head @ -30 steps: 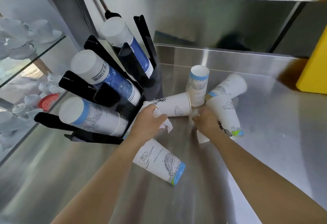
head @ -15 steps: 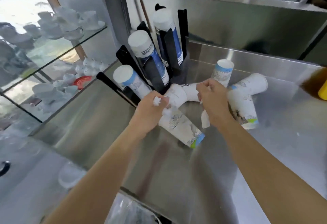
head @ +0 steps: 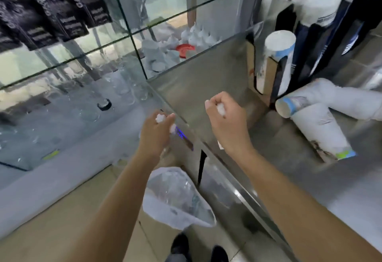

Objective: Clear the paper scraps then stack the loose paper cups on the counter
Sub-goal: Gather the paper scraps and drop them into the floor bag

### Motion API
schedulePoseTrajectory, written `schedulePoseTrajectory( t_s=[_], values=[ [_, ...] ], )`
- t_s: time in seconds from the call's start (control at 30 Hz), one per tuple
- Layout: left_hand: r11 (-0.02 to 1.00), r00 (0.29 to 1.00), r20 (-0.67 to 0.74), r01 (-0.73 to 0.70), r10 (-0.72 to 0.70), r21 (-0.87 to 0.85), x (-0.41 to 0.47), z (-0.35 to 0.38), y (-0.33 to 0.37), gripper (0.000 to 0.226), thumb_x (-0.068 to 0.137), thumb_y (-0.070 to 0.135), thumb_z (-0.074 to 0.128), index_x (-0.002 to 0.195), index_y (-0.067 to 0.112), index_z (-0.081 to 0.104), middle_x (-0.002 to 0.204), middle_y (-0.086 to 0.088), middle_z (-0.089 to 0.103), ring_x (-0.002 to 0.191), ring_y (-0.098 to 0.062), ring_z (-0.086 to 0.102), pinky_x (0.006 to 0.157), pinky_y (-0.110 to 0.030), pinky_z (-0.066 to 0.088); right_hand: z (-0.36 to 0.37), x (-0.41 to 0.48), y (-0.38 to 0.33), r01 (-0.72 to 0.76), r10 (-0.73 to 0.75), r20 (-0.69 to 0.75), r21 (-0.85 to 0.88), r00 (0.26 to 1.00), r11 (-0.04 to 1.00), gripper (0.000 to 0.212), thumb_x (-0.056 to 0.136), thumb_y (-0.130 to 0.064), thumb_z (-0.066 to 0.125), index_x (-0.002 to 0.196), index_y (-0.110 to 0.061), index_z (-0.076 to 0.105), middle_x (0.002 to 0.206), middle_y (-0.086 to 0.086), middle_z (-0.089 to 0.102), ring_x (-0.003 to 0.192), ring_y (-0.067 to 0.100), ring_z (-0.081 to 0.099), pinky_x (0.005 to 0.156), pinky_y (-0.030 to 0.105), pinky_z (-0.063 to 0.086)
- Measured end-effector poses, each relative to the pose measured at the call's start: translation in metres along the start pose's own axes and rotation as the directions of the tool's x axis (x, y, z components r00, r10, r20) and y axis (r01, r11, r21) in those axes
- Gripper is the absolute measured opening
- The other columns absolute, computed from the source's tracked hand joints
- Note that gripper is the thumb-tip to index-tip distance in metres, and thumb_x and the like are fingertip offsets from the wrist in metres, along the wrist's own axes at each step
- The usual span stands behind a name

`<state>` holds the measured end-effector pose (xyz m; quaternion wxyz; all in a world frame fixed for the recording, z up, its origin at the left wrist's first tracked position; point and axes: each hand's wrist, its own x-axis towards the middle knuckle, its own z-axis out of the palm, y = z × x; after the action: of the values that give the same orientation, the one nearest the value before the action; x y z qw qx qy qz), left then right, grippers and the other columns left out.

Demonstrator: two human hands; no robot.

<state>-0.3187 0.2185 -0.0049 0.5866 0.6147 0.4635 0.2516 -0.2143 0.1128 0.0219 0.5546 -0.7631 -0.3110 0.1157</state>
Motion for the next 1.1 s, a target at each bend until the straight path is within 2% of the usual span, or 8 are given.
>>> schedulePoseTrajectory(
  t_s=[0.2, 0.3, 0.5, 0.73, 0.8, 0.93, 1.03, 1.1],
  values=[
    [0.980, 0.980, 0.007, 0.198, -0.197, -0.005, 0.037, -0.053, -0.067, 0.017, 0.066, 0.013, 0.052, 0.075, 0.020, 0.041, 0.083, -0.004, 0.045, 0.068, -0.017, 0.044, 0.053, -0.019, 0.044, 0.095, -0.011, 0.036, -0.065, 0.024, 0.199, 0.202, 0.980, 0.977, 0.014, 0.075, -0.023, 0.042, 0.067, -0.035, 0.044, 0.052, -0.014, 0.043, 0.049, 0.005, 0.033, 0.052, 0.027, 0.029],
    [0.922, 0.980, -0.002, 0.186, -0.197, 0.340, 0.060, -0.066, -0.127, 0.027, 0.086, 0.000, 0.043, 0.099, 0.019, 0.028, 0.107, -0.006, 0.033, 0.096, -0.018, 0.037, 0.090, -0.031, 0.043, 0.137, -0.019, 0.081, -0.133, 0.061, 0.307, 0.219, 0.950, 0.966, 0.022, 0.075, -0.011, 0.034, 0.074, -0.032, 0.041, 0.064, -0.007, 0.037, 0.048, 0.008, 0.029, 0.046, 0.029, 0.027],
    [0.795, 0.995, 0.050, -0.097, 0.084, 0.599, 0.099, -0.049, -0.288, 0.030, 0.075, -0.018, 0.046, 0.098, 0.002, 0.045, 0.093, -0.005, 0.035, 0.078, -0.018, 0.040, 0.058, -0.026, 0.034, 0.225, -0.033, 0.225, -0.075, 0.044, 0.278, 0.102, 0.960, 0.992, 0.014, 0.071, -0.024, 0.032, 0.081, -0.034, 0.031, 0.086, -0.008, 0.038, 0.071, 0.017, 0.038, 0.069, 0.032, 0.037],
    [0.751, 0.997, -0.079, 0.044, 0.010, 0.659, 0.140, 0.007, -0.502, 0.021, 0.071, -0.005, 0.063, 0.084, 0.006, 0.052, 0.079, -0.012, 0.059, 0.064, -0.028, 0.056, 0.056, -0.034, 0.044, 0.316, -0.096, 0.445, 0.064, -0.038, 0.241, -0.104, 0.970, 0.993, 0.011, 0.086, -0.017, 0.039, 0.097, -0.016, 0.037, 0.105, 0.011, 0.039, 0.096, 0.004, 0.035, 0.091, 0.008, 0.037],
    [0.682, 0.999, -0.046, 0.039, -0.008, 0.731, 0.142, 0.019, -0.553, 0.030, 0.062, 0.000, 0.071, 0.079, 0.013, 0.050, 0.073, -0.006, 0.058, 0.062, -0.022, 0.056, 0.056, -0.029, 0.050, 0.328, -0.114, 0.496, -0.044, 0.101, 0.308, -0.186, 0.946, 0.982, 0.025, 0.088, -0.022, 0.042, 0.107, -0.005, 0.043, 0.109, 0.011, 0.042, 0.100, 0.004, 0.037, 0.094, 0.021, 0.044],
    [0.341, 0.901, 0.217, -0.083, -0.376, 0.936, 0.133, 0.031, -0.621, 0.061, 0.078, 0.026, 0.059, 0.132, 0.010, 0.036, 0.141, -0.018, 0.038, 0.133, -0.039, 0.034, 0.114, -0.044, 0.028, 0.327, -0.137, 0.572, 0.078, 0.452, 0.606, -0.648, 0.655, 0.757, 0.065, 0.087, -0.039, 0.053, 0.140, -0.015, 0.025, 0.144, 0.009, 0.040, 0.127, 0.024, 0.042, 0.108, 0.043, 0.036],
    [0.228, 0.708, 0.287, -0.180, -0.645, 0.957, 0.128, 0.024, -0.617, 0.064, 0.084, 0.041, 0.050, 0.141, 0.018, 0.030, 0.149, -0.011, 0.032, 0.140, -0.030, 0.026, 0.118, -0.042, 0.017, 0.317, -0.141, 0.579, 0.290, 0.664, 0.658, -0.753, 0.354, 0.591, 0.076, 0.086, -0.055, 0.044, 0.146, -0.027, 0.007, 0.158, 0.005, 0.015, 0.140, 0.026, 0.027, 0.110, 0.043, 0.028],
    [0.227, 0.714, 0.298, -0.197, -0.634, 0.954, 0.126, 0.017, -0.598, 0.057, 0.085, 0.041, 0.048, 0.137, 0.018, 0.037, 0.141, -0.009, 0.042, 0.130, -0.028, 0.040, 0.105, -0.039, 0.032, 0.312, -0.137, 0.561, 0.289, 0.677, 0.654, -0.757, 0.339, 0.586, 0.073, 0.088, -0.055, 0.042, 0.146, -0.027, 0.009, 0.157, 0.005, 0.016, 0.139, 0.027, 0.028, 0.109, 0.043, 0.028]
  ],
)
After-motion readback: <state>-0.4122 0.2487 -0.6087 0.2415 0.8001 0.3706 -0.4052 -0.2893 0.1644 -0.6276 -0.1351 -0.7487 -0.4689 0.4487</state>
